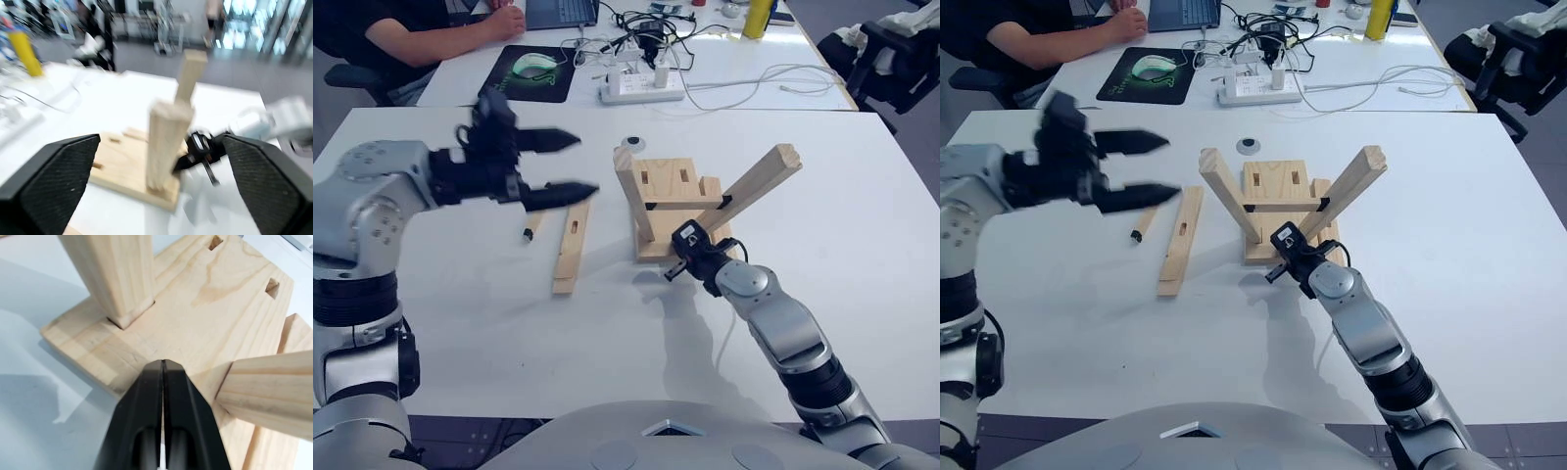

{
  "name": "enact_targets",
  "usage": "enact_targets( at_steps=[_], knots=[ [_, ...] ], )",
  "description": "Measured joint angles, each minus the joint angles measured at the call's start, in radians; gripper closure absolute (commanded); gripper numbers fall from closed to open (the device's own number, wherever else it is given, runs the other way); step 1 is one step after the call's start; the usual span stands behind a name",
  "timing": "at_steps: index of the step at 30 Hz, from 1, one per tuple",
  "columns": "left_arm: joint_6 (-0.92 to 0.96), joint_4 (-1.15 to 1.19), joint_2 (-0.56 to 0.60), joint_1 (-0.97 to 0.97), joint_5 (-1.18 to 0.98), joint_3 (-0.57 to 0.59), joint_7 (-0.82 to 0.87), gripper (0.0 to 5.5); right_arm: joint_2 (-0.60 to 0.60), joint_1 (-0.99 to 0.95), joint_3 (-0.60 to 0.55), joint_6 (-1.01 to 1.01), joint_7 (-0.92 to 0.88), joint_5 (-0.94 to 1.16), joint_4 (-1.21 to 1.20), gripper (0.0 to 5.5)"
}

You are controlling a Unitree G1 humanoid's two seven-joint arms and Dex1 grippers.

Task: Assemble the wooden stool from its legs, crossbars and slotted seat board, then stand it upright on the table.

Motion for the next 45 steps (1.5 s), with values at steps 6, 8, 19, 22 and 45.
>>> enact_targets(
  at_steps=[6, 8, 19, 22, 45],
  knots=[
    [-0.116, 0.063, -0.108, -0.107, 0.017, 0.121, 0.291, 2.31, 0.03, 0.0, -0.018, -0.04, -0.001, -0.001, 0.037, 5.5],
    [-0.131, 0.063, -0.138, -0.102, 0.024, 0.115, 0.335, 2.58, 0.048, -0.004, -0.022, -0.048, -0.009, -0.003, 0.052, 5.5],
    [-0.15, 0.019, -0.3, -0.088, 0.032, 0.018, 0.503, 4.09, 0.187, -0.092, -0.019, -0.071, -0.057, -0.022, 0.196, 5.5],
    [-0.155, 0.004, -0.351, -0.076, 0.02, -0.003, 0.527, 4.55, 0.216, -0.111, -0.014, -0.087, -0.058, -0.027, 0.232, 5.5],
    [-0.302, 0.213, -0.365, -0.241, 0.033, 0.04, 0.572, 5.48, 0.228, -0.123, 0.011, -0.125, -0.054, -0.059, 0.268, 5.5]
  ],
)
